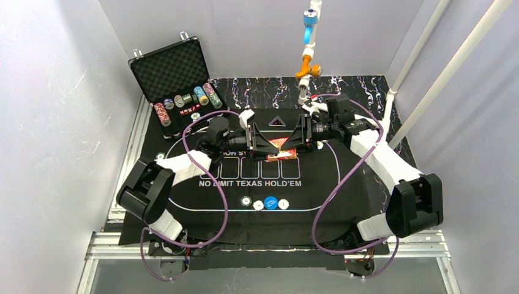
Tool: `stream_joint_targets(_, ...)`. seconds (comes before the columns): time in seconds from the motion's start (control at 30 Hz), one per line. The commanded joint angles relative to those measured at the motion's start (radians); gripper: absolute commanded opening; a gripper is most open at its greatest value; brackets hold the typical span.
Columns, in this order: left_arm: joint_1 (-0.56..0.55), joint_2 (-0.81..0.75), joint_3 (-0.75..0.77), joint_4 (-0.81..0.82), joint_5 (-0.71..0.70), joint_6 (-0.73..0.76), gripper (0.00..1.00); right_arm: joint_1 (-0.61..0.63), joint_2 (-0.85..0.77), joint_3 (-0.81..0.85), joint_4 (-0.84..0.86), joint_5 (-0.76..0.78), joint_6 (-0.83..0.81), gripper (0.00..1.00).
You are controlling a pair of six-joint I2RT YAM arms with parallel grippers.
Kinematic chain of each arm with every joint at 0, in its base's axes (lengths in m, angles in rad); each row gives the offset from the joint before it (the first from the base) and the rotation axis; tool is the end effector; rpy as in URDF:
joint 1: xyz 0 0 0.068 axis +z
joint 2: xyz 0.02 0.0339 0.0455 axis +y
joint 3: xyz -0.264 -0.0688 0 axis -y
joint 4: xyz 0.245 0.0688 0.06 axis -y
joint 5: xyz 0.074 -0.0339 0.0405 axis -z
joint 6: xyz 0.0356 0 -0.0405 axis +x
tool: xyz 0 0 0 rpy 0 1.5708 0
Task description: Distribute texas hold em gaming equipment
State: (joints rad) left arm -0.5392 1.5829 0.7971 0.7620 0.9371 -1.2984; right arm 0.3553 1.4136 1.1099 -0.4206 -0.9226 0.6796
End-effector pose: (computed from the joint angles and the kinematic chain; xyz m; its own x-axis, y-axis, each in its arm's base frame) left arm 0.2718 -0.1960 0.2443 -0.9641 -0.0877 -0.2505 0.2481 0.0372 -0.9680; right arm 0.2732 0.1316 0.2950 -0.9670 0.0459 -0.2506 -0.2083 0.4236 0.8816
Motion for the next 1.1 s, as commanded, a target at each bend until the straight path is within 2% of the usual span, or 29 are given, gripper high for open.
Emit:
stream_joint_targets(0.0,-0.005,-0.004,-0.001,0.026,0.0,-0.005,0.43,0.004,-0.01,0.037,0.024,-0.049,0.02,0.42)
stream_joint_targets(0.1,-0.004,-0.004,-0.002,0.027,-0.002,-0.007,0.43,0.002,-0.01,0.051,0.006,-0.048,0.015,0.51)
stream_joint_targets(0.2,-0.004,-0.007,-0.002,0.026,-0.002,-0.007,0.37,0.001,-0.011,0.046,0.001,-0.051,0.01,0.32)
stream_joint_targets(0.27,-0.005,-0.008,-0.004,0.027,-0.001,-0.007,0.37,-0.002,-0.014,0.047,-0.012,-0.04,0.002,0.47)
stream_joint_targets(0.37,-0.005,-0.011,-0.005,0.026,-0.001,-0.007,0.38,-0.004,-0.017,0.046,-0.012,-0.044,0.002,0.45)
stream_joint_targets(0.43,-0.004,-0.011,-0.007,0.026,-0.001,-0.009,0.39,-0.005,-0.019,0.048,-0.023,-0.038,-0.005,0.48)
stream_joint_targets(0.53,-0.005,-0.011,-0.006,0.028,-0.001,-0.008,0.46,-0.007,-0.021,0.052,-0.038,-0.028,-0.013,0.52)
stream_joint_targets(0.6,-0.005,-0.014,-0.006,0.027,0.0,-0.006,0.48,-0.007,-0.022,0.052,-0.036,-0.04,-0.02,0.43)
stream_joint_targets(0.63,-0.005,-0.016,-0.006,0.027,0.001,-0.004,0.48,-0.008,-0.023,0.051,-0.035,-0.037,-0.02,0.42)
stream_joint_targets(0.7,-0.005,-0.019,-0.005,0.028,0.005,0.0,0.47,-0.009,-0.025,0.052,-0.036,-0.04,-0.018,0.45)
stream_joint_targets(0.73,-0.004,-0.02,-0.005,0.028,0.003,0.0,0.47,-0.01,-0.026,0.057,-0.042,-0.038,-0.021,0.53)
stream_joint_targets(0.77,-0.004,-0.02,-0.004,0.028,0.003,0.001,0.46,-0.01,-0.026,0.065,-0.052,-0.038,-0.029,0.5)
stream_joint_targets(0.83,-0.004,-0.018,-0.005,0.032,0.0,-0.001,0.45,-0.01,-0.022,0.072,-0.054,-0.056,-0.038,0.27)
stream_joint_targets(0.87,-0.005,-0.018,-0.006,0.035,0.0,-0.002,0.45,-0.011,-0.022,0.078,-0.065,-0.049,-0.045,0.29)
stream_joint_targets(0.9,-0.005,-0.018,-0.008,0.037,0.0,-0.004,0.45,-0.014,-0.022,0.085,-0.083,-0.038,-0.054,0.38)
stream_joint_targets(0.97,-0.004,-0.021,-0.011,0.04,0.0,-0.005,0.45,-0.015,-0.022,0.084,-0.086,-0.038,-0.053,0.44)
stream_joint_targets(1.0,-0.005,-0.022,-0.014,0.042,0.0,-0.006,0.45,-0.015,-0.022,0.084,-0.089,-0.033,-0.052,0.5)
stream_joint_targets(1.03,-0.004,-0.025,-0.016,0.042,-0.001,-0.006,0.45,-0.015,-0.022,0.083,-0.089,-0.035,-0.055,0.45)
stream_joint_targets(1.07,-0.004,-0.026,-0.016,0.042,-0.001,-0.005,0.45,-0.015,-0.022,0.078,-0.081,-0.049,-0.057,0.36)
